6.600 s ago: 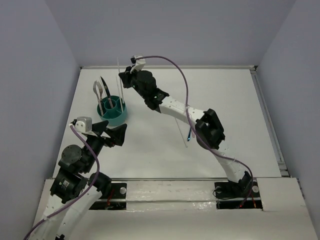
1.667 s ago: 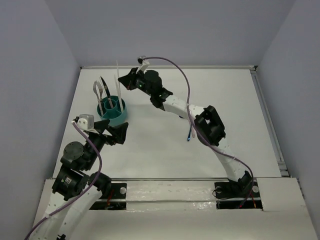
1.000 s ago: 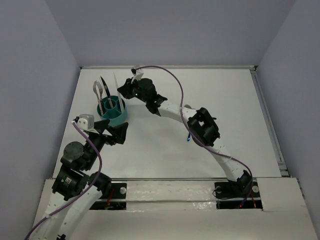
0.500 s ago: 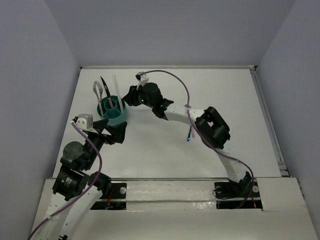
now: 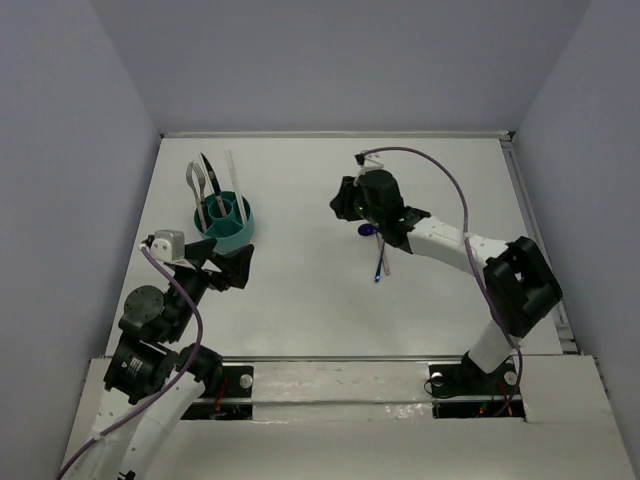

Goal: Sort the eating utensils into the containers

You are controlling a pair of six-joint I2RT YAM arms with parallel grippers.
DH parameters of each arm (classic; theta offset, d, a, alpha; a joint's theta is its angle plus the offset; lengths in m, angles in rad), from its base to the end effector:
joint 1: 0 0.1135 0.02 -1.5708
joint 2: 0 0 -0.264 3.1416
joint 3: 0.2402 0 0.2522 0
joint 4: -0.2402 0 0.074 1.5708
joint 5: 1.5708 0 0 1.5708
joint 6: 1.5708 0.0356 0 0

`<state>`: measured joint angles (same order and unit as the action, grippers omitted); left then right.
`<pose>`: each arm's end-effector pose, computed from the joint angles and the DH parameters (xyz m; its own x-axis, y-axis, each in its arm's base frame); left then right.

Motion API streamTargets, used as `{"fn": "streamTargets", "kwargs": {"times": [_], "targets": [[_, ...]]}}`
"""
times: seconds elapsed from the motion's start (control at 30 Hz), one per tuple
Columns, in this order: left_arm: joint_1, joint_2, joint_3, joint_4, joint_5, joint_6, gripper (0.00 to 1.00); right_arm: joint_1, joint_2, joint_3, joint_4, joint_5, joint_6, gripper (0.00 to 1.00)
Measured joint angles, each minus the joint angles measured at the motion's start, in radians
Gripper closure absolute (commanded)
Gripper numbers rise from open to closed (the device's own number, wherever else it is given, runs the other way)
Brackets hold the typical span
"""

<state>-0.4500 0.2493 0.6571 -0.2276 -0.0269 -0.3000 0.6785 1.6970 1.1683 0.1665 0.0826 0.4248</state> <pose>0.0662 -0.0309 0.3505 0.0327 -0.3439 -0.9384 0.4403 0.8479 -0.2953 0.3112 0.2471 0.2649 -0.4844 0.1371 -0.8641 -0.4015 0.8427 0.3588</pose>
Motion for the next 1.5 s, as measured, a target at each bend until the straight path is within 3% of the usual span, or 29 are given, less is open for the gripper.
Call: {"fn": "streamTargets", "kwargs": {"times": [0.23,0.83,1.5], "targets": [[0.0,0.0,0.0,0.0,0.0,0.002,0.01,-0.174,-0.092,-0.159,-0.237,0.162,0.045,0.64],[-0.008,0.0,0.0,0.0,0.0,0.003,0.01,-0.227,0.029,-0.135,-0.293,0.172,0.078,0.65],[-0.008,0.0,0.0,0.0,-0.001,0.002,0.01,-0.227,0.093,-0.134,-0.29,0.179,0.104,0.89]]}}
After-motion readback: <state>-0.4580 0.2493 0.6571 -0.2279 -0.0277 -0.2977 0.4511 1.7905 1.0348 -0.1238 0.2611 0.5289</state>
